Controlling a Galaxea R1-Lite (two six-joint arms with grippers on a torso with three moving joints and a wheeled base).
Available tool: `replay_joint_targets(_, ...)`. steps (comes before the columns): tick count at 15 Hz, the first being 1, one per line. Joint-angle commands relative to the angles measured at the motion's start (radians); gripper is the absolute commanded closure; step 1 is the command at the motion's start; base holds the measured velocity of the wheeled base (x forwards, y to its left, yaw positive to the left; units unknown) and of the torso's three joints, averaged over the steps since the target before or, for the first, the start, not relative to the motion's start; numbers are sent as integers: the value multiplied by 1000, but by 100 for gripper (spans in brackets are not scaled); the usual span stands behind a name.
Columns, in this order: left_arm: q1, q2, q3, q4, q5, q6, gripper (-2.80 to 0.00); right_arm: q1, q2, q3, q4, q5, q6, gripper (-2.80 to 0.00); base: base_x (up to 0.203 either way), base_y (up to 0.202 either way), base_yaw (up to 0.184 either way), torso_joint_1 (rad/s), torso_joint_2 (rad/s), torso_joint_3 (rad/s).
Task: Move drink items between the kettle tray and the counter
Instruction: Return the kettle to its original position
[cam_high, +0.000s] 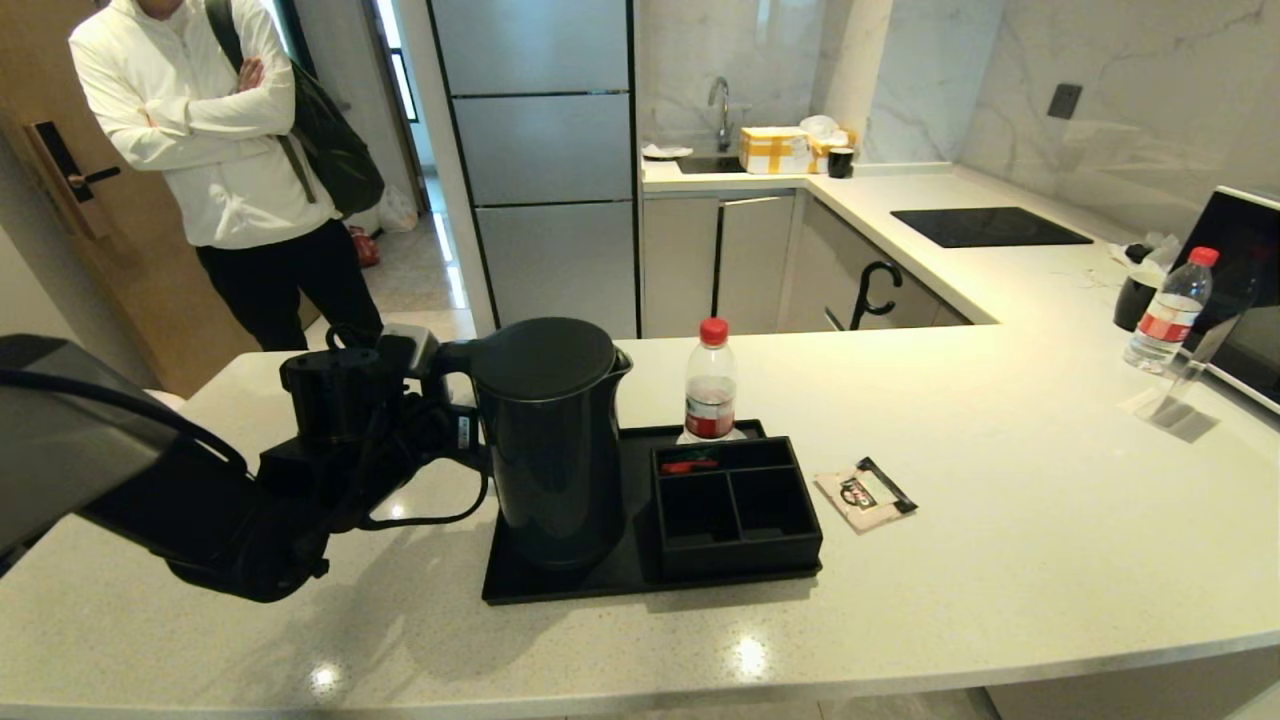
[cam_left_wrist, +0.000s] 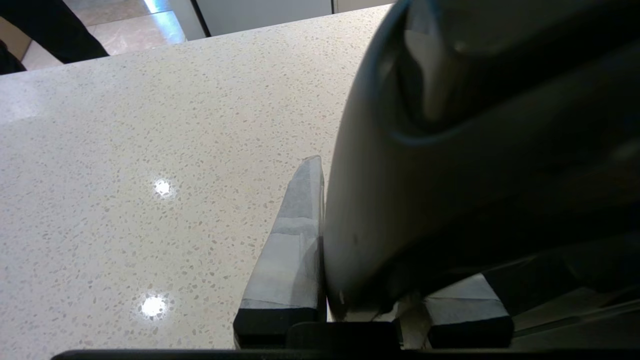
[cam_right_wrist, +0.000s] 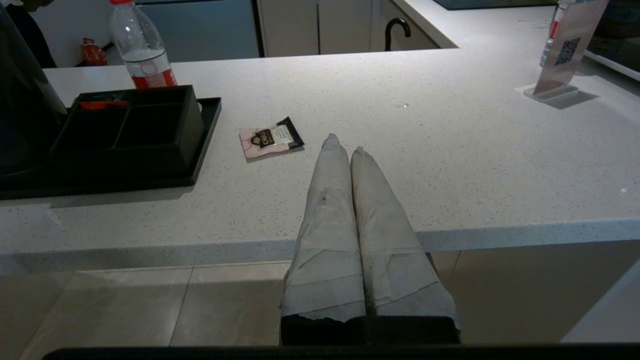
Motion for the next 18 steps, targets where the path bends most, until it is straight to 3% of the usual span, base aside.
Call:
replay_joint_targets(1,-4,3,4,-3,1,1,0,0,1,31,-2,1,0,0,0,0,0,0,0,0)
replay_joint_targets(7,-15,-8,10,-1,21,3,0,0,1,31,-1,1,0,0,0,0,0,0,0,0)
replay_joint_targets(18,-12,-49,53,-17,-3,-2,0,0,1,31,-2,1,0,0,0,0,0,0,0,0)
